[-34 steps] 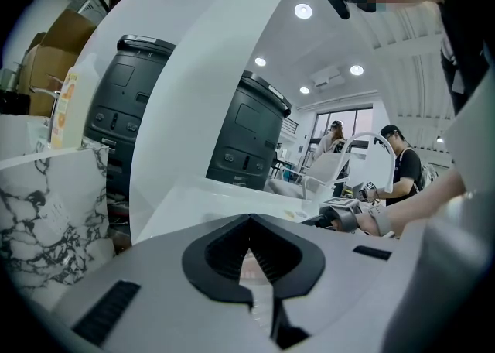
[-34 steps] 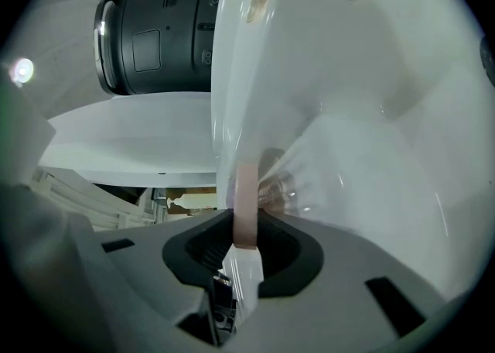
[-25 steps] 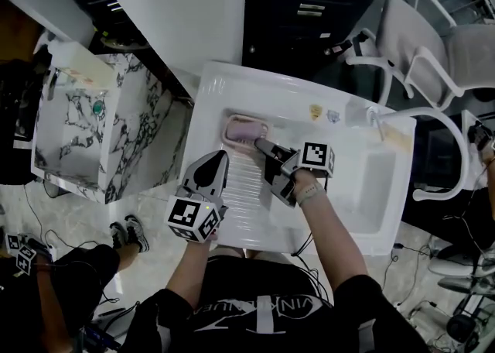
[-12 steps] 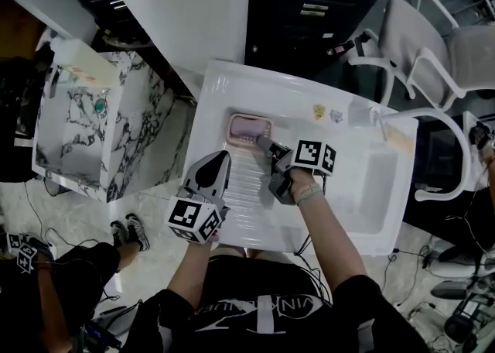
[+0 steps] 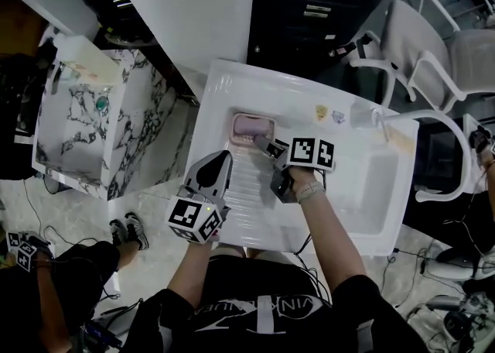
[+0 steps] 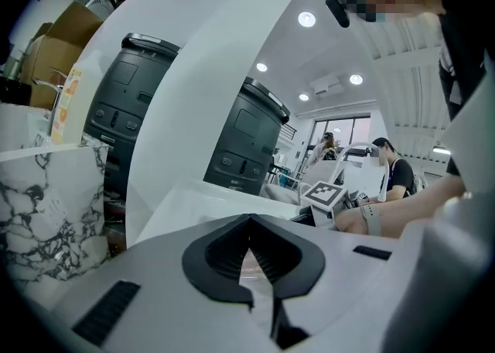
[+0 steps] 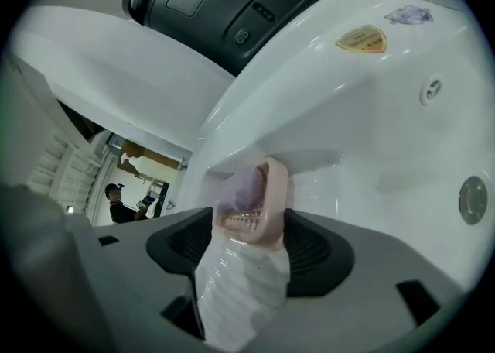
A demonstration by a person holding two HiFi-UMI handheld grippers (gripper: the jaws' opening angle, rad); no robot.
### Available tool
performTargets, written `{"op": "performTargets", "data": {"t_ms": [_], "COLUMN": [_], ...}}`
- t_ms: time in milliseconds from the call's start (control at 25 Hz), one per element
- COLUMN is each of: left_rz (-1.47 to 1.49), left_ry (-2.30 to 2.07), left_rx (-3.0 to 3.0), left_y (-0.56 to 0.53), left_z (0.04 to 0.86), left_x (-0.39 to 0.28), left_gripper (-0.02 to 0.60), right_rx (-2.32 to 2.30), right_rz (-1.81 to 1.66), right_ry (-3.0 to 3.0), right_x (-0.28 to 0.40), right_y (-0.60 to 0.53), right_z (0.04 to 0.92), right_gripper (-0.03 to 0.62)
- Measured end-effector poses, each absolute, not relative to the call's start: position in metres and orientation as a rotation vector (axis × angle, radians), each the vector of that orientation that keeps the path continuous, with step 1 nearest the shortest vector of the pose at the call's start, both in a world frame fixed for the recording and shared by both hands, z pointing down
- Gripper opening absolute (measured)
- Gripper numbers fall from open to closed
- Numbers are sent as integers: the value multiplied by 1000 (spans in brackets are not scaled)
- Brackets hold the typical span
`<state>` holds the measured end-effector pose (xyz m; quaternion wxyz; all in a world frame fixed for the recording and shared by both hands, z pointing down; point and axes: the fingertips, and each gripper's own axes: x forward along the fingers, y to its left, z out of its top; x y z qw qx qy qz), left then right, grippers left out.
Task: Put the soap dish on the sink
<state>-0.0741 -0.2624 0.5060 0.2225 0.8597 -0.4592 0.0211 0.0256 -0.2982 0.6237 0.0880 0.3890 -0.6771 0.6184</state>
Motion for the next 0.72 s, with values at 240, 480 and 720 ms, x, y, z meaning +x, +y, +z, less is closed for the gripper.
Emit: {"op": "performTargets", "data": {"t_ms": [240,480,720], "left_rz": [54,45,35], "left_ry": [-1259,-1256,-1250], "left_rx": [2374,2369,2371], "left_y": [-260,-260,-260], "left_z": [506,506,503], "left_x": [-75,-77,-77], "left_gripper": [15,15,15], "right_rx": [1036,939,835], "right_rz": [1661,1451,1234], "right_ry": [-2031,-2025,-1995], "right_x": [20,15,14], "right_y": [-291,-286,-280], "right_z": [626,630,635], "right_gripper": [276,276,276]}}
